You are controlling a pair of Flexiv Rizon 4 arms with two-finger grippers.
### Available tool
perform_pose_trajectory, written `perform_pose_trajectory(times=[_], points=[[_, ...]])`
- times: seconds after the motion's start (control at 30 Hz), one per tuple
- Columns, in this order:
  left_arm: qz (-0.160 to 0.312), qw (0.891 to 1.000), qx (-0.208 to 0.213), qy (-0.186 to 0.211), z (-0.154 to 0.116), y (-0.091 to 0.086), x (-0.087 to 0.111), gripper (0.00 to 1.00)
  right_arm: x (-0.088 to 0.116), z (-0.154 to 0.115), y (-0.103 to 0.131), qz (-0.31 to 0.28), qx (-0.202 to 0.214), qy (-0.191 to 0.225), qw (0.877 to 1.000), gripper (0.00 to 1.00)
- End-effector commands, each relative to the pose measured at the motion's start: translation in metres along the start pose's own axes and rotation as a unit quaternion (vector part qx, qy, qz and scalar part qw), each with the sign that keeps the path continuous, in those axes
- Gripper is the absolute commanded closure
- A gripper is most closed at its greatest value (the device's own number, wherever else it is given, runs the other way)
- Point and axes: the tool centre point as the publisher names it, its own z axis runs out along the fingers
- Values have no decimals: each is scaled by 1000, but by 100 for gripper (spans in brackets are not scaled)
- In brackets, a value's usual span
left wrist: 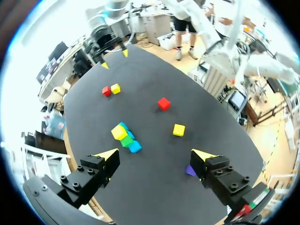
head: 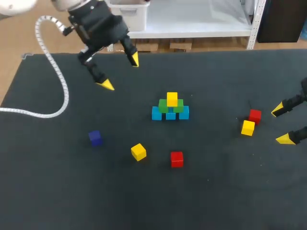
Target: Place the blue cubes, place green cubes on the blue cubes, place the yellow cubes on the green cubes, then place the red cubes on the yellow cubes, and place purple cube on the red cubes.
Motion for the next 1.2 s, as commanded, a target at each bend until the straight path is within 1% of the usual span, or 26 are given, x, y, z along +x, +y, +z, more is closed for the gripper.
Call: perform_pose_trajectory(times=[0.03,0.07,0.13,0.23,0.3,0.33,0.37,0.4,0.47,0.57,0.63,0.67,0.73,0.83,0.9,0.97,1.0,1.03,1.07,1.13,1.17,1.2], points=[[34,999,-4,5,1,-25,-7,0,0,0,0,-1,0,-1,1000,0],[35,999,1,-3,3,-27,-9,0,0,0,0,-1,0,-1,1000,0],[50,999,7,6,9,-32,-12,0,0,0,0,-1,0,-1,1000,0],[64,998,14,6,17,-39,-16,0,0,0,0,-1,0,-1,1000,0],[68,997,20,-4,24,-46,-18,0,0,0,0,-1,0,-1,1000,0],[80,997,21,-4,27,-50,-20,0,0,0,0,-1,0,-1,1000,0],[79,996,27,-4,31,-54,-21,0,0,0,0,-1,0,-1,1000,0],[89,996,32,-6,35,-58,-23,0,0,0,0,-1,0,-1,1000,0],[105,994,44,-2,44,-66,-27,0,0,0,0,-1,0,-1,1000,0],[115,992,61,8,56,-74,-31,0,0,0,0,-1,0,-1,1000,0],[117,991,69,6,65,-77,-33,0,0,0,0,-1,0,-1,1000,0],[115,990,74,12,71,-78,-33,0,0,0,0,-1,0,-1,1000,0],[117,990,80,10,81,-78,-33,0,0,0,0,-1,0,-1,1000,0],[104,991,88,16,98,-77,-32,0,0,0,0,-1,0,-1,1000,0],[77,992,93,21,110,-75,-30,0,0,0,0,-1,0,-1,1000,0],[70,993,92,22,121,-73,-30,0,0,0,0,-1,0,-1,1000,0],[54,994,90,24,126,-71,-30,0,0,0,0,-1,0,-1,1000,0],[51,994,90,31,131,-70,-29,0,0,0,0,-1,0,-1,1000,0],[58,994,86,39,135,-70,-30,0,0,0,0,-1,0,-1,1000,0],[48,995,84,33,143,-69,-31,0,0,0,0,-1,0,-1,1000,0],[56,994,84,43,147,-70,-32,0,0,0,0,-1,0,-1,1000,0],[57,994,81,44,151,-70,-32,0,0,0,0,-1,0,-1,1000,0]])
